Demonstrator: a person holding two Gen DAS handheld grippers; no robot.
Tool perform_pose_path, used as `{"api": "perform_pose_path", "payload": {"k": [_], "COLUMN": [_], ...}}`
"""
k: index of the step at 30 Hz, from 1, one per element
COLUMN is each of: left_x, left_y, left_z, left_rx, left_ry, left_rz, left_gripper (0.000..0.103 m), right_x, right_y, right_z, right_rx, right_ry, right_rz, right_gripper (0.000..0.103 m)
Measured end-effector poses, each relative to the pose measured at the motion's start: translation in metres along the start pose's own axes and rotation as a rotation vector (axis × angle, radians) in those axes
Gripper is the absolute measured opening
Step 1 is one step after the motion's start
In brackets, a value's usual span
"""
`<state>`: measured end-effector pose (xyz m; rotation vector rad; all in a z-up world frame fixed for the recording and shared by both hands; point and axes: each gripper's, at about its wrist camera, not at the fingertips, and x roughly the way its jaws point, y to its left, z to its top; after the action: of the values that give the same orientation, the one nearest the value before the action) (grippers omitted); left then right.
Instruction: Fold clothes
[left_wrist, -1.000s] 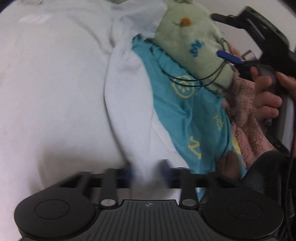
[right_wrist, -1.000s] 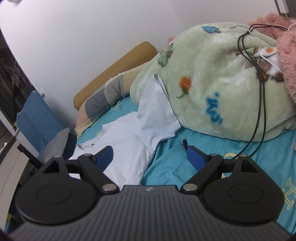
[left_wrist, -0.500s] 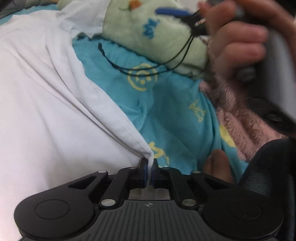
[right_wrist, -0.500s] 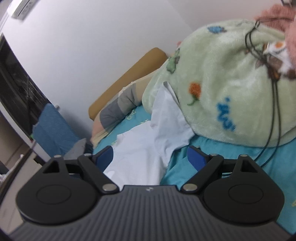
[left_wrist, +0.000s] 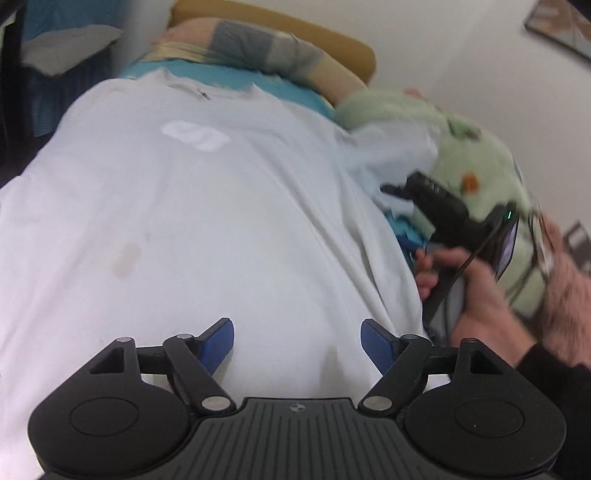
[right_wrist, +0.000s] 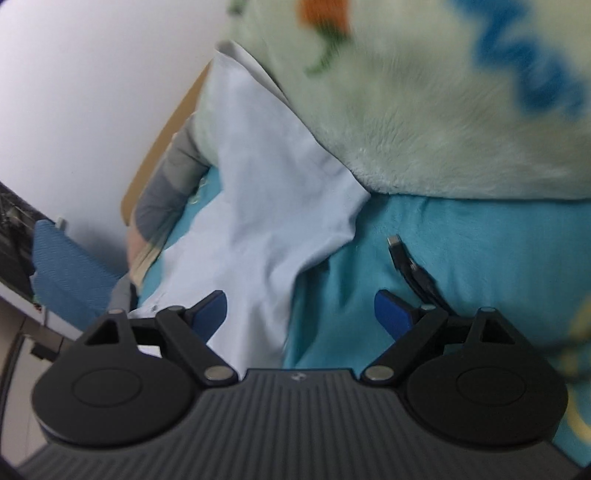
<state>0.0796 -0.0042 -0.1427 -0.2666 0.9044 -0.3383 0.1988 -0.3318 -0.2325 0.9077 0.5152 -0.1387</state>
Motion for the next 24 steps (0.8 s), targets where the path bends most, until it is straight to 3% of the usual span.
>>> {"api": "perform_pose_path", "payload": {"k": [6,9,12,14,17,19,20,21,24], "left_x": [0.002,0.014,0.025,0.026,0.021,0.012,0.005,0.0,-0.019], "left_y": [0.031,0.051,0.083,0.097,0.103,0.099,0.097,0.096,0.096], "left_z": [0.033,0.048,0.053,0.053,0.058,0.063,0.065,0.068,0.073], "left_rx": [-0.045,-0.039,-0.137,-0.193,-0.205,-0.171,-0.147,-0.126,-0.098], "left_ry": [-0.107,-0.105,-0.098,-0.075,-0.084,-0.111,-0.128,-0.147,-0.199], "left_rz": [-0.018,-0.041,0.025,0.026,0.03,0.05,0.065,0.082,0.129], "left_gripper": [0.081,0.082,0.082,0.082,0.082,0.082,0.082,0.082,0.082], "right_x": [0.057,0.078,0.092,0.098,0.102,0.098,0.094,0.087,0.064], "right_y": [0.004,0.013,0.023,0.028,0.035,0.052,0.064,0.078,0.126], "right_z": [0.015,0.026,0.034,0.04,0.048,0.051,0.051,0.052,0.053], "right_rx": [-0.059,-0.069,-0.099,-0.109,-0.12,-0.203,-0.263,-0.322,-0.497], "right_ry": [-0.071,-0.101,-0.124,-0.131,-0.119,-0.117,-0.125,-0.138,-0.188], "right_rz": [0.119,0.092,0.069,0.071,0.044,0.015,-0.001,-0.01,-0.024], "right_gripper": [0.089,0.083,0.083,0.083,0.069,0.045,0.024,0.016,0.014]}}
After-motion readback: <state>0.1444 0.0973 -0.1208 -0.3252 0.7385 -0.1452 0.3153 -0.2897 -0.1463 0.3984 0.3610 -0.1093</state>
